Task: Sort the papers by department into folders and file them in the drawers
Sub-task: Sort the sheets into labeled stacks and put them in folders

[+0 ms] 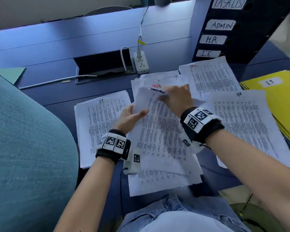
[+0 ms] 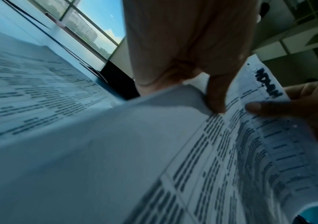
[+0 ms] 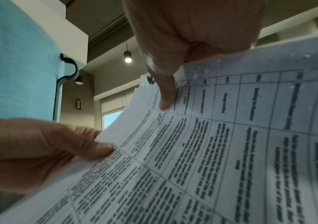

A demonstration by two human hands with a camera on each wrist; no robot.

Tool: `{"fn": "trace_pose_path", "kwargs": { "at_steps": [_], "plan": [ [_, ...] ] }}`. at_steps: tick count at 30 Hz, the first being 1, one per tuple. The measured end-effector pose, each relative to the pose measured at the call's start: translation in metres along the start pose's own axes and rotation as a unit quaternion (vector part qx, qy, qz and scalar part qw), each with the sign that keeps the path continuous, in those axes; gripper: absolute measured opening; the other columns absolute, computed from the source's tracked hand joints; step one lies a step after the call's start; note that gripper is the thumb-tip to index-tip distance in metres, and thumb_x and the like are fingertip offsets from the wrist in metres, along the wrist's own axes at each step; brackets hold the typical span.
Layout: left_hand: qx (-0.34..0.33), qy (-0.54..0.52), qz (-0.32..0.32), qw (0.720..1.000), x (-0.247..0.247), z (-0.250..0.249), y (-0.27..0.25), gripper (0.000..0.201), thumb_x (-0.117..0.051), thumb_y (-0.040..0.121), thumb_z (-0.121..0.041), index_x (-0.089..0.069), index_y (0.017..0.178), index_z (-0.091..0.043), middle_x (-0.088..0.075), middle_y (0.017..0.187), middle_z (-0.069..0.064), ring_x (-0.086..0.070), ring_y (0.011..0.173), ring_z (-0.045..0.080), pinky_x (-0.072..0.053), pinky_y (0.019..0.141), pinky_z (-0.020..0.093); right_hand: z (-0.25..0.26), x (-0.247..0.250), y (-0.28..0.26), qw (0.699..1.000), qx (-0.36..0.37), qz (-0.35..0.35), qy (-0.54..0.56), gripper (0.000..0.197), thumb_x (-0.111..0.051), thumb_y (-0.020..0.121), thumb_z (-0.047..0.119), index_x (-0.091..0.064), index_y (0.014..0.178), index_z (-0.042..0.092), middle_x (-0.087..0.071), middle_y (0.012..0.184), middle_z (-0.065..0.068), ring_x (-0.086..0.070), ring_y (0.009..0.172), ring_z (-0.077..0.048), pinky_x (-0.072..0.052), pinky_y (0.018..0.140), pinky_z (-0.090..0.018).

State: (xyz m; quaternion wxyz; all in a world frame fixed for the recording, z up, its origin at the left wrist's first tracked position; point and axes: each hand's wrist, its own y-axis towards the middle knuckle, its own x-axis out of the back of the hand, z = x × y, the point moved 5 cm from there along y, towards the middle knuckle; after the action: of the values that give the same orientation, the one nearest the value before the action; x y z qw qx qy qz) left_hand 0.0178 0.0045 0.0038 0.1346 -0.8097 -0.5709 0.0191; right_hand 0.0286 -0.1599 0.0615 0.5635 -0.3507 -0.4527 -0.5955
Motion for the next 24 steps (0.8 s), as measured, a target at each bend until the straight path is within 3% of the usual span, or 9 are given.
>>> {"fn": "trace_pose_path", "kwargs": {
  "at_steps": [2,4,7,10,13,15,17,20,24],
  "plan": [
    [0.019,0.021,-0.017,0.999,-0.008,-0.002,0.002,0.011,-0.064,0.083,-0.020,-0.057,0.084,-0.011,-0.067,0.063,-0.008,-0.062,0.055,-0.001,-0.053,0.059,0.024,-0.006,0.016,0.002,0.999,-0.025,-0.044,0.017,0.032,-0.053,0.090,0.044,-0.061,0.088,0.013,-0.065,0.082,-0.006,-0.056,0.080,-0.020,-0.026,0.089,-0.031],
    [0.030,0.031,-0.052,0.998,-0.011,-0.006,0.004,0.011,-0.059,0.088,-0.015,-0.058,0.093,-0.005,-0.065,0.074,-0.002,-0.063,0.063,0.008,-0.054,0.064,0.026,-0.020,0.024,-0.002,0.992,-0.069,-0.097,0.029,0.032,-0.059,0.087,0.041,-0.059,0.105,0.015,-0.065,0.103,-0.005,-0.055,0.103,-0.020,-0.023,0.094,-0.031],
    [0.029,-0.025,-0.093,0.995,-0.016,-0.007,0.013,0.019,-0.056,0.090,-0.015,-0.056,0.105,-0.003,-0.060,0.080,-0.001,-0.058,0.073,0.011,-0.050,0.069,0.023,-0.057,0.028,-0.021,0.964,-0.181,-0.172,0.087,0.063,-0.066,0.081,0.042,-0.040,0.132,0.014,-0.045,0.132,-0.004,-0.035,0.126,-0.019,-0.020,0.103,-0.039],
    [0.031,-0.097,-0.112,0.989,-0.026,-0.012,0.015,0.010,-0.054,0.092,-0.012,-0.058,0.099,-0.007,-0.063,0.078,-0.003,-0.059,0.070,0.007,-0.051,0.067,0.021,-0.098,0.014,-0.044,0.893,-0.308,-0.140,0.297,0.086,-0.070,0.077,0.045,-0.025,0.140,0.009,-0.032,0.144,-0.010,-0.030,0.133,-0.024,-0.023,0.108,-0.051],
    [0.056,-0.147,-0.096,0.983,-0.045,-0.010,0.020,0.007,-0.059,0.088,-0.012,-0.062,0.094,-0.011,-0.069,0.079,-0.002,-0.064,0.073,0.010,-0.053,0.076,0.030,-0.123,-0.012,-0.060,0.788,-0.358,-0.038,0.500,0.056,-0.063,0.088,0.026,-0.038,0.132,0.002,-0.050,0.129,-0.016,-0.051,0.116,-0.028,-0.042,0.092,-0.036],
    [0.084,-0.132,-0.082,0.984,-0.062,-0.008,0.022,0.026,-0.069,0.081,-0.021,-0.062,0.101,-0.007,-0.068,0.099,0.007,-0.063,0.092,0.017,-0.050,0.088,0.033,-0.133,-0.013,-0.063,0.826,-0.335,-0.021,0.452,0.026,-0.055,0.091,0.008,-0.055,0.111,-0.008,-0.062,0.106,-0.024,-0.060,0.098,-0.032,-0.044,0.076,-0.034],
    [0.107,-0.113,-0.078,0.985,-0.076,-0.006,0.023,0.022,-0.070,0.079,-0.018,-0.061,0.096,-0.007,-0.065,0.100,0.008,-0.061,0.094,0.017,-0.047,0.092,0.033,-0.142,-0.007,-0.063,0.855,-0.318,-0.034,0.408,0.019,-0.052,0.091,0.002,-0.057,0.104,-0.012,-0.062,0.102,-0.030,-0.061,0.091,-0.036,-0.048,0.075,-0.039],
    [0.117,-0.096,-0.088,0.985,-0.092,-0.012,0.029,0.015,-0.058,0.088,-0.005,-0.056,0.101,0.000,-0.061,0.097,0.012,-0.059,0.091,0.024,-0.047,0.091,0.034,-0.163,0.013,-0.053,0.843,-0.304,-0.068,0.440,0.021,-0.051,0.091,0.000,-0.056,0.107,-0.013,-0.058,0.108,-0.036,-0.057,0.097,-0.048,-0.049,0.081,-0.052],
    [0.081,0.020,-0.173,0.981,-0.100,-0.038,0.052,0.034,-0.054,0.092,-0.017,-0.054,0.118,0.005,-0.062,0.108,0.014,-0.059,0.102,0.029,-0.049,0.087,0.034,-0.189,0.038,-0.019,0.862,-0.275,-0.081,0.419,0.003,-0.055,0.087,-0.001,-0.055,0.090,-0.002,-0.061,0.089,-0.023,-0.052,0.083,-0.021,-0.045,0.075,-0.034]
  ]
}}
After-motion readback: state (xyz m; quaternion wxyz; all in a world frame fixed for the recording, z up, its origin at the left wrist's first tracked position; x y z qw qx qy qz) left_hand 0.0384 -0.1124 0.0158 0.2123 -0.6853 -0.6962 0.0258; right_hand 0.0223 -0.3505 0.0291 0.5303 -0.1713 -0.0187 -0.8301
